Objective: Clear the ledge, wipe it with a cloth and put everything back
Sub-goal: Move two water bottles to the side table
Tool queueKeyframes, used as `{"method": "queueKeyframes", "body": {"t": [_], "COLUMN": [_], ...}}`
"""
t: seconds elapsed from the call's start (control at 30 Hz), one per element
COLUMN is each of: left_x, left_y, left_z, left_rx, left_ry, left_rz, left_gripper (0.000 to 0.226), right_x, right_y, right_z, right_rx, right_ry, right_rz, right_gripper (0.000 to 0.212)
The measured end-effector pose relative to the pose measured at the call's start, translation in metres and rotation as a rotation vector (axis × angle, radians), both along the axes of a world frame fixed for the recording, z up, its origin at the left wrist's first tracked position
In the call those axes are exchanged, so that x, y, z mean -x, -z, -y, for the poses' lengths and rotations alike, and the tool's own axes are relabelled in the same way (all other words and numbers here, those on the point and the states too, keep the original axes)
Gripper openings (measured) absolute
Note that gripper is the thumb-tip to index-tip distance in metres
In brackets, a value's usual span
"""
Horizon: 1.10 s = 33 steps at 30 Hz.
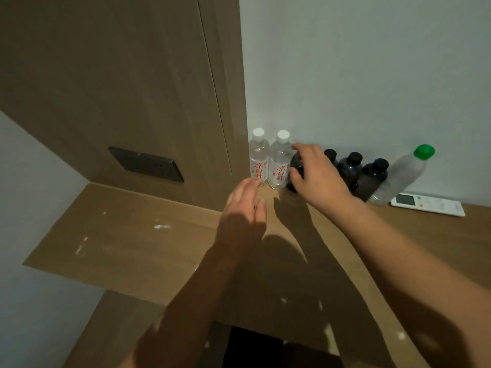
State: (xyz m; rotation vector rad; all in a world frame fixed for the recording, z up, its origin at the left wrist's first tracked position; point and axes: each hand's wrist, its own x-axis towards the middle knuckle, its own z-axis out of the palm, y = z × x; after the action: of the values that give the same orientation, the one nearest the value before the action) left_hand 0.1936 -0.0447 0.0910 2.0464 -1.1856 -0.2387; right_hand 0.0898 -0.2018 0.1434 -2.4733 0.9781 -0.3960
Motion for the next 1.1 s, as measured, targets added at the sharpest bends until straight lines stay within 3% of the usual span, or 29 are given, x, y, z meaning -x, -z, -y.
{"method": "queueKeyframes", "body": {"t": [0.17, 0.27, 0.47, 0.7, 0.83, 1.0, 1.1], "left_x": [-0.016, -0.021, -0.029, -0.023, -0.022, -0.023, -0.038], "left_y": [0.017, 0.016, 0.008, -0.039, -0.058, -0.061, -0.046], "left_z": [0.01, 0.01, 0.01, 0.017, 0.051, 0.121, 0.159], "left_rx": [-0.068, -0.122, -0.119, 0.077, 0.221, 0.076, -0.052], "left_ry": [0.098, 0.099, 0.083, 0.058, 0.013, -0.088, -0.179], "left_rz": [0.015, -0.021, -0.111, -0.001, -0.01, -0.264, -0.174], "left_gripper": [0.043, 0.054, 0.056, 0.042, 0.04, 0.044, 0.05], "right_x": [-0.061, -0.081, -0.096, -0.025, 0.021, 0.06, 0.073], "right_y": [0.007, 0.019, 0.033, 0.021, 0.02, 0.028, 0.032], "right_z": [0.066, 0.085, 0.1, 0.063, 0.031, 0.009, 0.003], "right_rx": [-0.028, -0.109, -0.169, -0.395, -0.316, -0.399, -0.439], "right_ry": [-0.016, -0.023, -0.004, 0.165, 0.176, 0.233, 0.263], "right_rz": [-0.113, -0.17, -0.209, 0.027, 0.157, 0.125, 0.141], "right_gripper": [0.057, 0.056, 0.04, 0.024, 0.024, 0.026, 0.026]}}
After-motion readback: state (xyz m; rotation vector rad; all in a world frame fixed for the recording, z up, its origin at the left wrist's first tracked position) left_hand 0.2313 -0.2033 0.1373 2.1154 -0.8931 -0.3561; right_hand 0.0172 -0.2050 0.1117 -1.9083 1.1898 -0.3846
